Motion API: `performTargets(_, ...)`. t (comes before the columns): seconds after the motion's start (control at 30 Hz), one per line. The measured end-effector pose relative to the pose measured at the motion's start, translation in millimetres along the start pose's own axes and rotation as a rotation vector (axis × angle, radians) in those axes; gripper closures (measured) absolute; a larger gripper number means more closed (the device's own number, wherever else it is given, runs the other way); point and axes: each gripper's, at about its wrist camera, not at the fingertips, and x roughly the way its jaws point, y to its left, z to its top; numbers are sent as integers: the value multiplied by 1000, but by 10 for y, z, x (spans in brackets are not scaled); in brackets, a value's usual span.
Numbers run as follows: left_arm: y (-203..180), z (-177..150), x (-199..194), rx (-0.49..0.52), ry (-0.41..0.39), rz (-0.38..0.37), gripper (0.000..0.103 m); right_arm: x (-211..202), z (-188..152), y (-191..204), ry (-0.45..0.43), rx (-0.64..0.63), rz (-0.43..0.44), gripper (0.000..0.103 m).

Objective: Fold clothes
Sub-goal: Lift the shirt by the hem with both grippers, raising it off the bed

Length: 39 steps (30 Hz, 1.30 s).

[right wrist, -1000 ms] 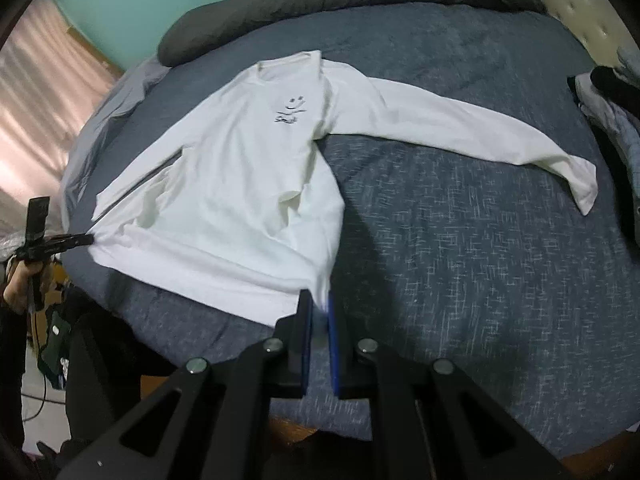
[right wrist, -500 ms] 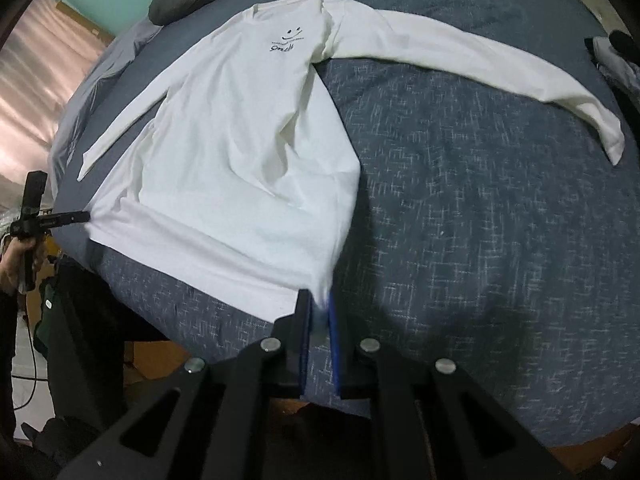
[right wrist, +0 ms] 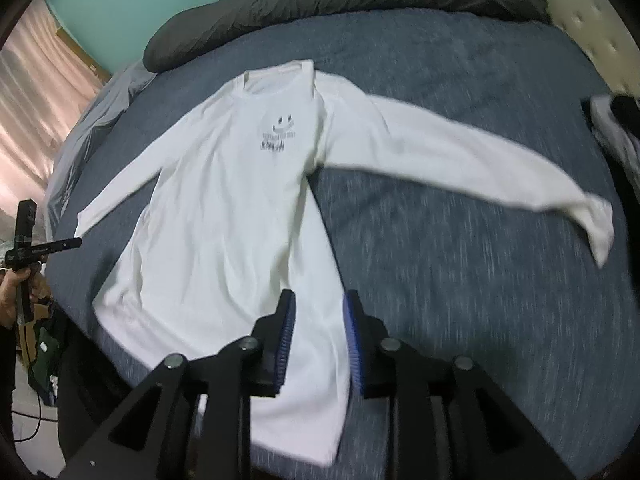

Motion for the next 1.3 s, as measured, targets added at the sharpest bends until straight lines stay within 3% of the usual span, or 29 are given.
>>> performTargets(0.43,-437,1597,805,101,-59,-9,70,832,1397,33,-43,-39,-46,75)
performTargets(0.5,-466,1791,957,101,-56,-8,68,970,1597,14,-47,-40,-51,68)
performTargets(0.67,-512,2247,1302,102,-58,12,64,1324,2056,-34,-47,-40,-66,64)
performTargets(1.13,-551,2940,1983,117,-40,47,61,2227,2877,12,-12,-102,-111,60)
performTargets(1.3,-519,3140,2188,120,-44,59,60,2478,3028,-26,14,-132,-127,60)
